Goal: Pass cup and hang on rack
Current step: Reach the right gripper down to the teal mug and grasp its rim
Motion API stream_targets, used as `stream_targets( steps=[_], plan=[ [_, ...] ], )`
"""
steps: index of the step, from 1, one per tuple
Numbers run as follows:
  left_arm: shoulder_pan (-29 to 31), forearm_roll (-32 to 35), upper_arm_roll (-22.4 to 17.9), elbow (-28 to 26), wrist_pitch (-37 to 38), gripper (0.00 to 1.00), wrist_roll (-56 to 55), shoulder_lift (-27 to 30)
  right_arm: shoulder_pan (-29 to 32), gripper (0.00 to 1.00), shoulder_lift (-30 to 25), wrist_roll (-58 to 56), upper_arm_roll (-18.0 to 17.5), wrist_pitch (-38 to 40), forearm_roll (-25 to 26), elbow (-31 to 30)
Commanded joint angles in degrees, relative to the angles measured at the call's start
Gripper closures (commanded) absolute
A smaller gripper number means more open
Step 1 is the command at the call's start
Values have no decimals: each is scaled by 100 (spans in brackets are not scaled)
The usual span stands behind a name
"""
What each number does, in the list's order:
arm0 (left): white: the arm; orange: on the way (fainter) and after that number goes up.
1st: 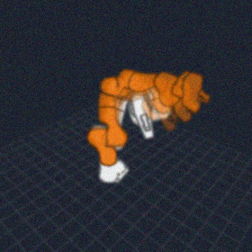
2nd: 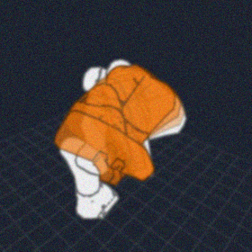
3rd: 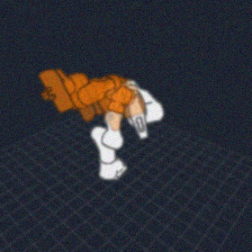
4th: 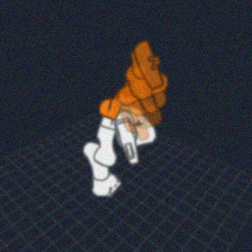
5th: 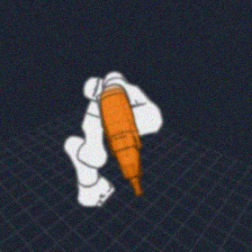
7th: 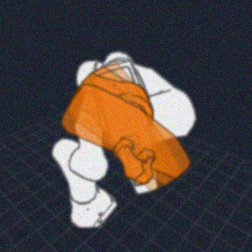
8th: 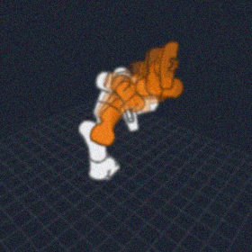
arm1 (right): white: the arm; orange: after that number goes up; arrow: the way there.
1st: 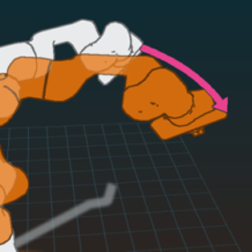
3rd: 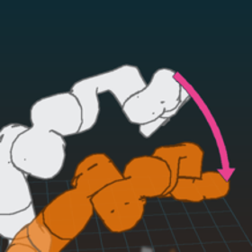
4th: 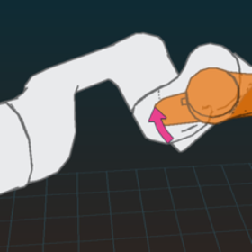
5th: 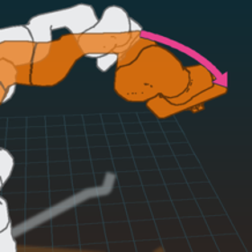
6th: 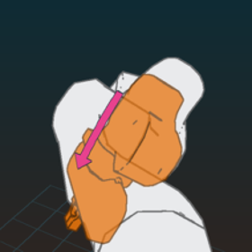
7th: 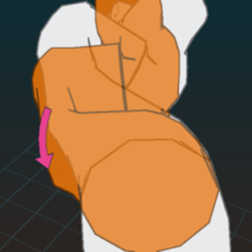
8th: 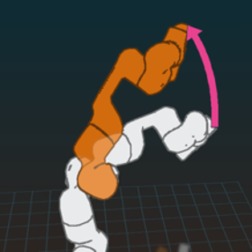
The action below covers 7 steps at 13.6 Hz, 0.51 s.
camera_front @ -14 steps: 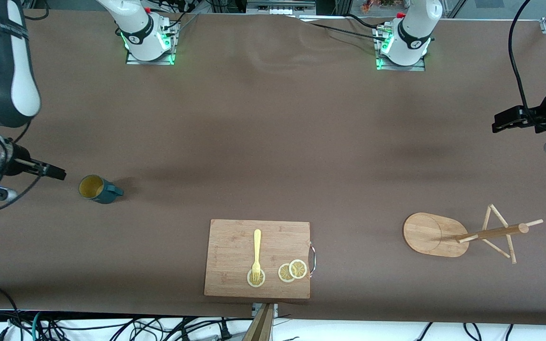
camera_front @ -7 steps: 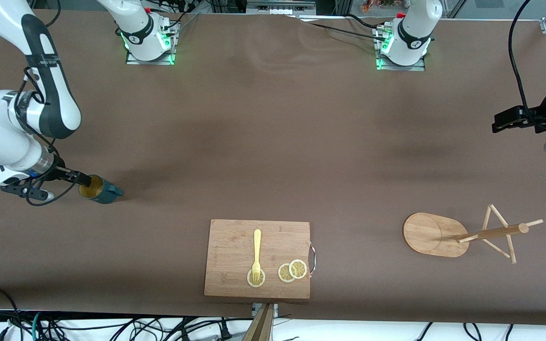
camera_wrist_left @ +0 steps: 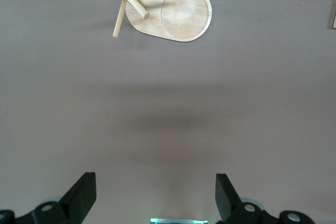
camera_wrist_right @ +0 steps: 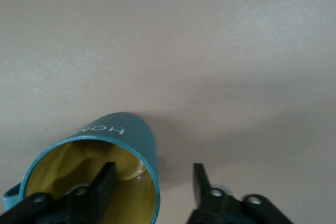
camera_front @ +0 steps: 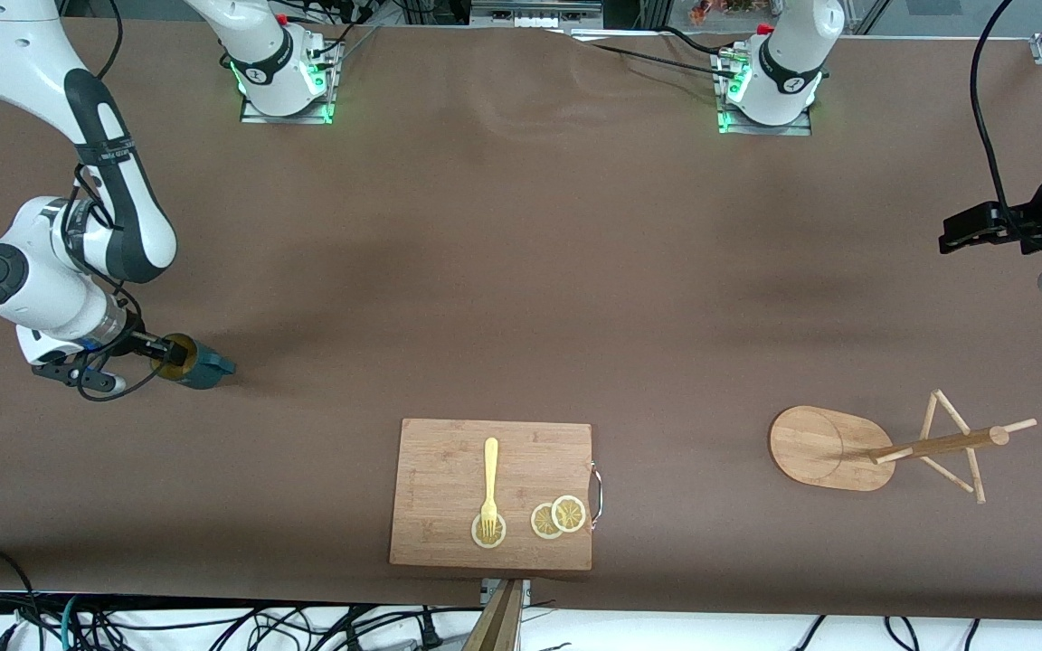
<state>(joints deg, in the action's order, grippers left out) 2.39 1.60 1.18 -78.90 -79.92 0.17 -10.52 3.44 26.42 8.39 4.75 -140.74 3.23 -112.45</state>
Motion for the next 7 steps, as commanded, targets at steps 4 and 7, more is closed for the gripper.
stream_targets(
  steps=[4, 7],
  plan=[
    [7, 103, -3, 191, 29, 0, -35, -108, 25, 100, -84, 5, -35, 29, 20, 12],
    [-2, 103, -3, 191, 29, 0, -44, -108, 16, 100, -206, -4, -70, 195, 20, 47]
  ],
)
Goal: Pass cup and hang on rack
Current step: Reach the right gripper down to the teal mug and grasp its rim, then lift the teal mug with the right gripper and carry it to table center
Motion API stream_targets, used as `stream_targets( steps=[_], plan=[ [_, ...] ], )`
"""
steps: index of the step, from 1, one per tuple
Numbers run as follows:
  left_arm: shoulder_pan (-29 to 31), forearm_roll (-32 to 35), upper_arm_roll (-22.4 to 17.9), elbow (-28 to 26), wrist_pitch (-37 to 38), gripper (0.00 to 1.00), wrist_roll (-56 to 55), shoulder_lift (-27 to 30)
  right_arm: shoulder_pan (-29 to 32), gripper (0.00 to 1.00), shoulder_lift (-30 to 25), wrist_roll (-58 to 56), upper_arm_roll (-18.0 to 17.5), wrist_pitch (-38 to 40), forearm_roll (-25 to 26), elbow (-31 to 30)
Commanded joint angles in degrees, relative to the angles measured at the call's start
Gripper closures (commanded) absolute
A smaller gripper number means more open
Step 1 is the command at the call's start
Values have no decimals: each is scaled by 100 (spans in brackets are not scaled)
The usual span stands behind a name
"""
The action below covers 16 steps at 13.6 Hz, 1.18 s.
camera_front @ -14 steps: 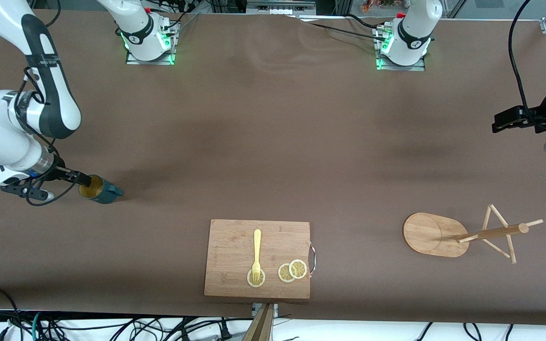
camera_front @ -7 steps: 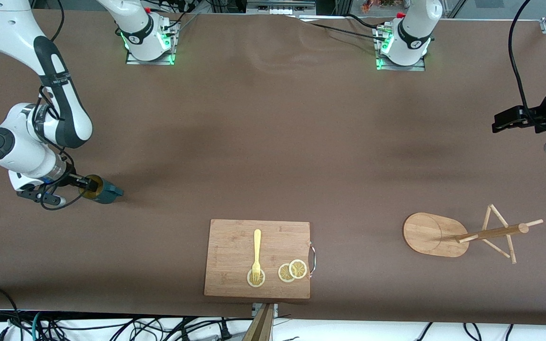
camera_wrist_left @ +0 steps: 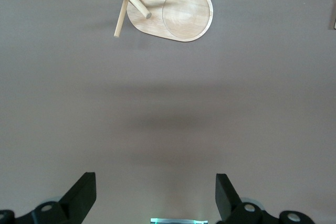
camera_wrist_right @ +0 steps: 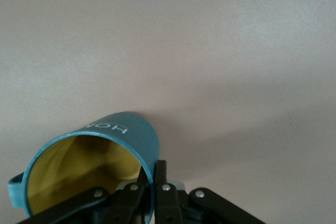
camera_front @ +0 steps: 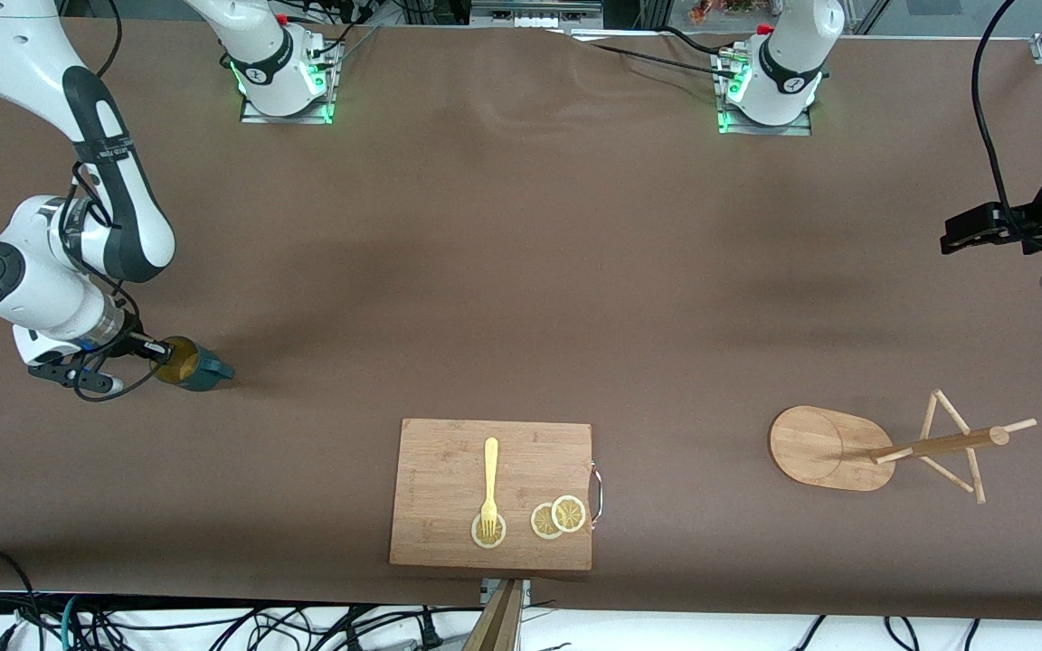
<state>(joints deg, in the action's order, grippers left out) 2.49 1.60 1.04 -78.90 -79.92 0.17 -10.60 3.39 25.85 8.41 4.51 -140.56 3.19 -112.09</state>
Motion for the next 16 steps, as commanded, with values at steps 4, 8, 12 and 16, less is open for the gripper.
stream_targets(
  steps=[4, 8, 12, 16],
  plan=[
    [-47, 103, 10, 191, 29, 0, -61, -100, -5, 100, -274, -15, -222, 1133, -518, 694],
    [-47, 103, 28, 191, 38, 0, -70, -100, -109, 100, -247, -15, -231, 1987, -1487, 1583],
    [-47, 103, 19, 191, 29, 0, -70, -109, -925, 100, -423, -16, -231, 2180, -1409, 1831],
    [-38, 103, 19, 191, 29, 0, -61, -109, -2076, 100, -362, 168, -222, 2366, -1356, 2164]
  ],
)
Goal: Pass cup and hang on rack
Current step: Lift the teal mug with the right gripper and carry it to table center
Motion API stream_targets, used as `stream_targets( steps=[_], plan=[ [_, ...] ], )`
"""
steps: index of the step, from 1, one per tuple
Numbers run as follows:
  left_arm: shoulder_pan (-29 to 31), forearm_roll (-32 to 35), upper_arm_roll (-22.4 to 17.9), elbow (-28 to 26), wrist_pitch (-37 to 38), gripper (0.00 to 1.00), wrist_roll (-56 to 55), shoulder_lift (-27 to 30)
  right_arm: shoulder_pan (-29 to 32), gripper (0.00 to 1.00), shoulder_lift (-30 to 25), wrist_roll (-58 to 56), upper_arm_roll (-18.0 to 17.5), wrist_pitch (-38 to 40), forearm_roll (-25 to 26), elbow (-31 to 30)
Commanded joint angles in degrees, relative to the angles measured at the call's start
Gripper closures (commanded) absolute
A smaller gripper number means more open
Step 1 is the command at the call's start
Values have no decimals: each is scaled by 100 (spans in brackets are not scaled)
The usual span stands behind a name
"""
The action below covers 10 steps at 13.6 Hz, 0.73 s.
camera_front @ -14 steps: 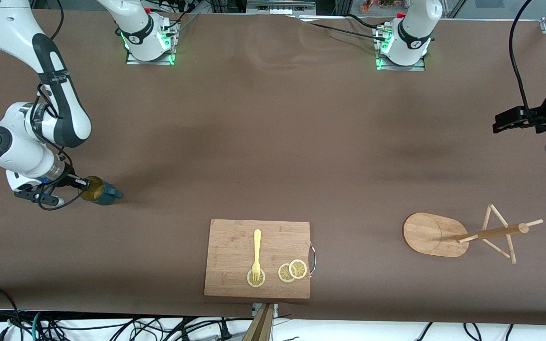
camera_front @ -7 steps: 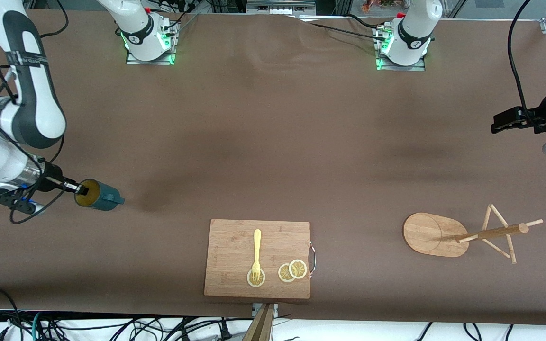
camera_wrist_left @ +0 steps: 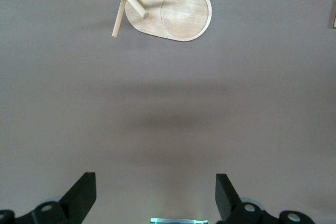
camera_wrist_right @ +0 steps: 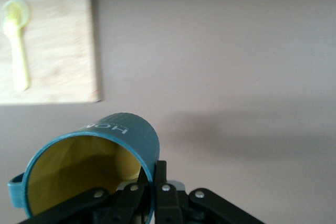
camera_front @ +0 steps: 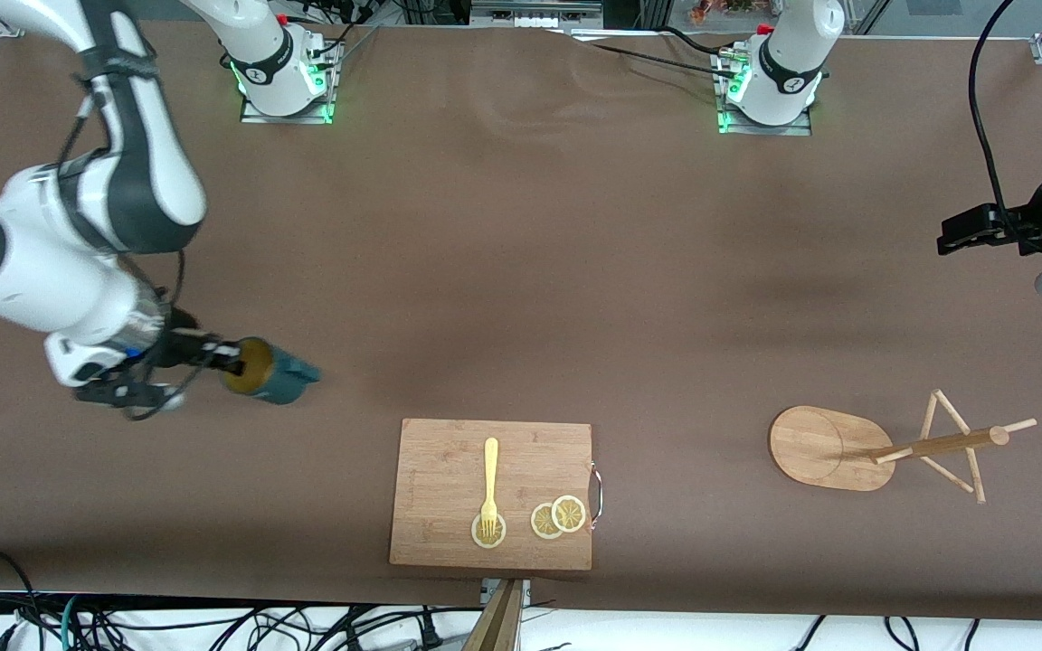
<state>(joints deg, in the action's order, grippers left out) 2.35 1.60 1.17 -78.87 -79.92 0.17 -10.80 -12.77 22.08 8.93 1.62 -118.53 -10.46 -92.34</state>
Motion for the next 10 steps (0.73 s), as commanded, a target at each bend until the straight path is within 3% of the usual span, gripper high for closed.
stream_targets(
  steps=[1, 3, 10],
  plan=[
    [-24, 103, 6, 188, 29, 0, -61, -89, -759, 100, 103, 327, 75, 164, 209, 277],
    [-6, 103, 6, 188, 29, 0, -61, -89, -1322, 100, 269, 1098, 67, 164, 745, 479],
    [11, 95, -2, 197, 21, 0, -53, -89, -3054, 100, 1464, 2306, 102, -169, 1362, 1569]
  ],
)
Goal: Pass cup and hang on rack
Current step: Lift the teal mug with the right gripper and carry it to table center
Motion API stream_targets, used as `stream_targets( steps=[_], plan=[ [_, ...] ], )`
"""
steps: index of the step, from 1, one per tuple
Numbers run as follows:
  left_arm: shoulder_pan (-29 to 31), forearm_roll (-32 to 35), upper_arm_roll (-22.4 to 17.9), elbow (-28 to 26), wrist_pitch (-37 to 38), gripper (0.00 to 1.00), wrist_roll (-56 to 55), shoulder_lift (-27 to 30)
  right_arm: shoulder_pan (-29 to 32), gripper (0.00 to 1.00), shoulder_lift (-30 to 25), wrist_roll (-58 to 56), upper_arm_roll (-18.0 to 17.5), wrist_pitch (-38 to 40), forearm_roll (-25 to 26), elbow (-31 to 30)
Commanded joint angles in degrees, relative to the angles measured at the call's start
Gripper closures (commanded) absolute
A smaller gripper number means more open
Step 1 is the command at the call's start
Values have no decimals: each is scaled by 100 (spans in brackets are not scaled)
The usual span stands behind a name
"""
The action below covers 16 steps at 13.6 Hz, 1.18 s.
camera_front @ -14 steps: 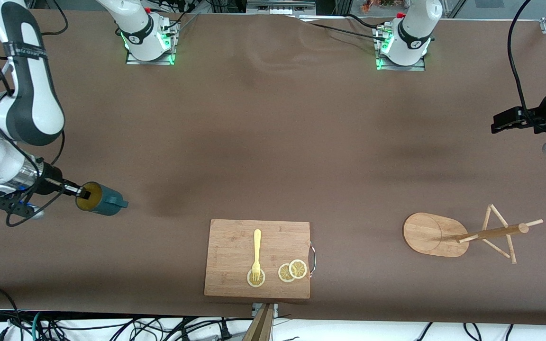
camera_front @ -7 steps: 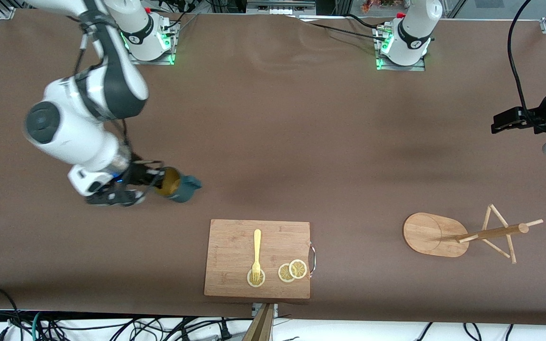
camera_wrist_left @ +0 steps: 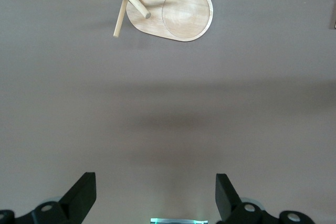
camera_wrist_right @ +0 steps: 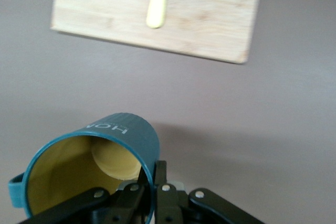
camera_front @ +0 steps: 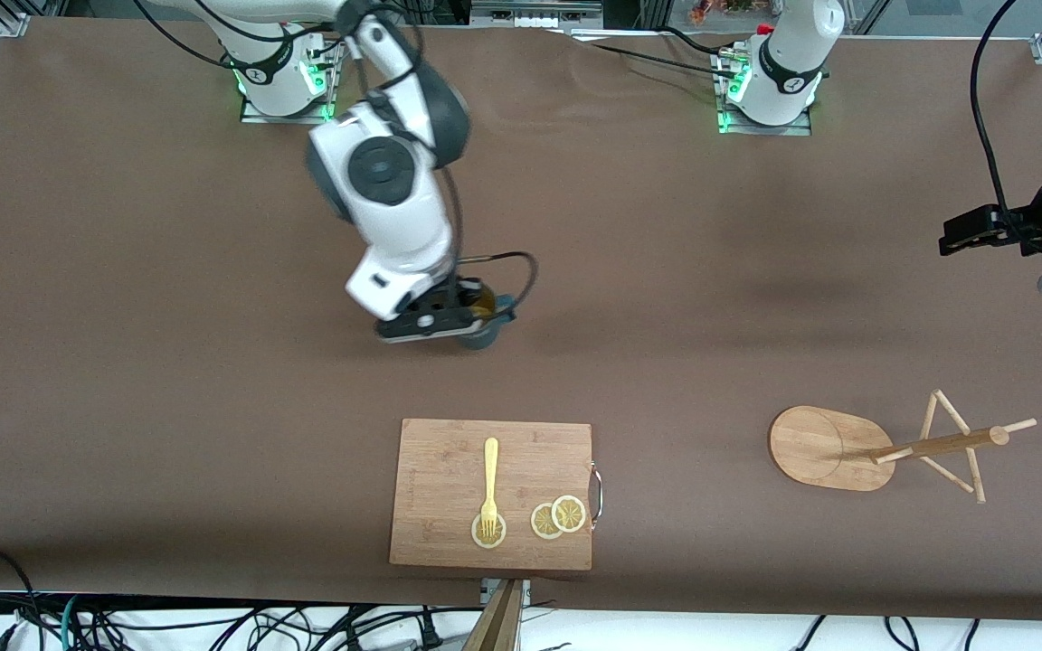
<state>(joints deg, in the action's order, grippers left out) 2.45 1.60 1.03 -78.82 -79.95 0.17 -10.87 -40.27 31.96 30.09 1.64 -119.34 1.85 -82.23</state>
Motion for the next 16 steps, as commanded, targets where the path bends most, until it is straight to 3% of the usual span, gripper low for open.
stream_targets(
  steps=[1, 4, 12, 13, 15, 16],
  plan=[
    [1, 95, 12, 192, 24, 0, -52, -82, -454, 100, 678, 199, 100, -238, 140, 681],
    [19, 95, 3, 192, 24, 0, -35, -82, -832, 100, 1136, 155, 100, -853, 149, 753],
    [-8, 95, 3, 192, 24, 0, -52, -82, -930, 100, 1445, 627, 91, -1004, -44, 752],
    [10, 95, 3, 192, 24, 0, -44, -91, -895, 100, 1445, 769, 82, -995, -184, 744],
    [27, 86, -6, 192, 24, 0, -35, -108, -842, 100, 1471, 788, 100, -960, -963, 735],
    [27, 86, -6, 200, 24, 0, -17, -126, -833, 100, 1488, 796, 109, -969, -1063, 735]
  ],
)
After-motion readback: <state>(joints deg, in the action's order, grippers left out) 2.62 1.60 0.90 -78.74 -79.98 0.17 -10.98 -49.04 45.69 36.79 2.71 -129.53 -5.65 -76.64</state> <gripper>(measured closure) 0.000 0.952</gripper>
